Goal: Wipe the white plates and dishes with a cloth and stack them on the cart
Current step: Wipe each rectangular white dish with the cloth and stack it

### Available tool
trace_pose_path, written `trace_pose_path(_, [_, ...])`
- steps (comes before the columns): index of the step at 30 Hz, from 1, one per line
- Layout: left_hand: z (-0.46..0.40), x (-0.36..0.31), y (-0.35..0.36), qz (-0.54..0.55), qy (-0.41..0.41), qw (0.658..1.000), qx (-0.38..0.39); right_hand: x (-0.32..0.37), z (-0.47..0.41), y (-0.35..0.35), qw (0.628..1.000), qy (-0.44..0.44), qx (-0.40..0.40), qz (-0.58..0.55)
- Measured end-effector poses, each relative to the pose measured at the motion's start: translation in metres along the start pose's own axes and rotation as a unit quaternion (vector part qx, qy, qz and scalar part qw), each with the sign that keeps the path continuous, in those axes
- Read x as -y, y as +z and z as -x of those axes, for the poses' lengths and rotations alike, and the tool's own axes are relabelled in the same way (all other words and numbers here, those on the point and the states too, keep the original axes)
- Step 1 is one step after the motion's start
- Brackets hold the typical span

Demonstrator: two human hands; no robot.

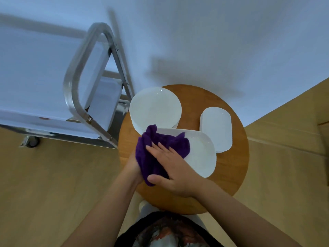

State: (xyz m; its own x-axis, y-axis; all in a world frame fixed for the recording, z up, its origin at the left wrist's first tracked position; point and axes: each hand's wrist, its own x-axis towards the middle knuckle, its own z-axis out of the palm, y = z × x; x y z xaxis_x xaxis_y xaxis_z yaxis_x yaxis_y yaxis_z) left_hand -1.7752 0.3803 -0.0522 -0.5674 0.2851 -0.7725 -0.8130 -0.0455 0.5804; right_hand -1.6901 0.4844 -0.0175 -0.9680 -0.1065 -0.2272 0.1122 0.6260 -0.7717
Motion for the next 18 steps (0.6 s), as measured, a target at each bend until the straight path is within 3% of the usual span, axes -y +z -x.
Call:
trace_pose_path(3, [0.027, -0.011, -0.002, 0.064, -0.001, 0.998, 0.000, 0.011, -0.008, -0.013, 0.992, -0.074, -0.013, 0.098])
trace_pose_path(7, [0.052, -0.022, 0.002, 0.069, 0.022, 0.997, -0.005, 0.020, -0.017, -0.031, 0.973, -0.138, -0.010, 0.185])
trace_pose_path(10, [0.064, -0.035, 0.001, 0.075, 0.105, 0.991, 0.031, 0.028, -0.019, -0.039, 0.958, -0.176, -0.044, 0.223])
trace_pose_path(13, [0.076, -0.050, -0.006, 0.003, 0.185, 0.981, 0.053, 0.029, -0.017, -0.053, 0.949, -0.172, -0.103, 0.245])
trace_pose_path(18, [0.089, -0.072, -0.013, -0.046, 0.194, 0.978, -0.063, 0.013, 0.002, -0.075, 0.946, -0.071, -0.178, 0.262])
